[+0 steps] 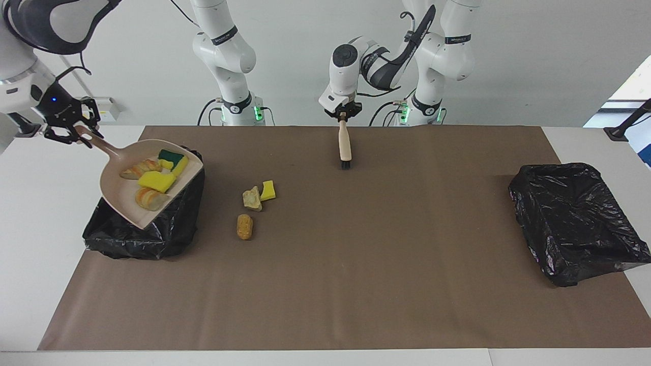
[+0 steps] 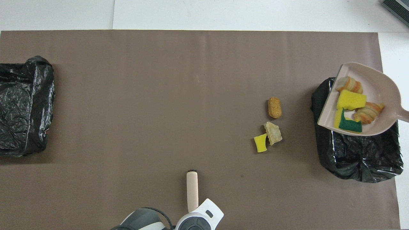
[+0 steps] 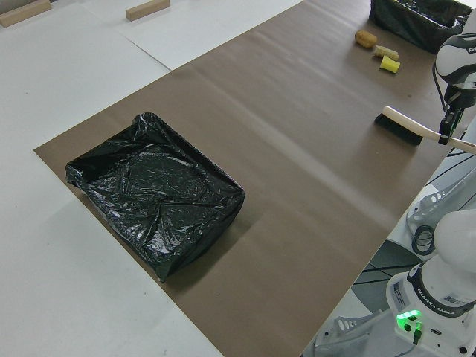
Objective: Sweep and dump trash in bin
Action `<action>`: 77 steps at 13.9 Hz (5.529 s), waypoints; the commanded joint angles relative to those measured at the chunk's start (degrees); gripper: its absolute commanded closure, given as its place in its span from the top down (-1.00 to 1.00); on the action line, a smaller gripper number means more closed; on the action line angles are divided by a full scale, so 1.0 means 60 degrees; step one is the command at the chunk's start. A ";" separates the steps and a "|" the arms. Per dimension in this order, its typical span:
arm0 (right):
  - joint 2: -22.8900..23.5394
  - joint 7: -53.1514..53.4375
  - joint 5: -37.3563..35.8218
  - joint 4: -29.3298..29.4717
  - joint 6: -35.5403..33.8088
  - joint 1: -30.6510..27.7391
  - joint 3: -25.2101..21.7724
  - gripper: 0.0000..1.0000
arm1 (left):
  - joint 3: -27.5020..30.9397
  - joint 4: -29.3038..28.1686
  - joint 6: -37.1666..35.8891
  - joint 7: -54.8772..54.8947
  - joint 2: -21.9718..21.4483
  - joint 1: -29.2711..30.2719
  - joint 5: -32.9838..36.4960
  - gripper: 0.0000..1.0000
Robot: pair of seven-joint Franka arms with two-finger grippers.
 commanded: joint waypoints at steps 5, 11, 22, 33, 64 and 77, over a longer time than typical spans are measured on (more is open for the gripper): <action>-0.0030 -0.0927 -0.2669 -0.0079 0.1234 0.0227 -0.0218 -1.00 | 0.0228 0.0709 0.0037 0.0257 0.0237 0.0273 -0.0035 1.00; -0.0074 0.0579 -0.4839 -0.0577 0.1545 0.1530 -0.0174 -1.00 | 0.0258 0.3360 -0.1267 0.2536 0.0340 0.2891 0.2220 1.00; -0.0688 0.0816 -0.3942 0.0358 0.0198 0.1299 -0.0466 -1.00 | 0.0346 0.8955 -0.5995 0.8080 0.0909 0.7144 0.2559 1.00; -0.1261 1.1544 -0.2104 -0.0080 -0.1063 0.3080 0.2579 -1.00 | 0.0404 0.9472 -0.6556 0.8740 0.0999 0.8273 0.2207 1.00; 0.3400 2.3170 -0.0760 -0.0006 0.4917 0.9517 0.2595 1.00 | 0.0434 0.9472 -0.6424 0.8550 0.1013 0.8595 0.2280 1.00; -0.2326 2.3301 0.2684 -0.4790 0.2025 1.0772 0.2624 1.00 | 0.0287 0.7353 -0.2782 0.6664 0.1716 0.6768 0.2251 1.00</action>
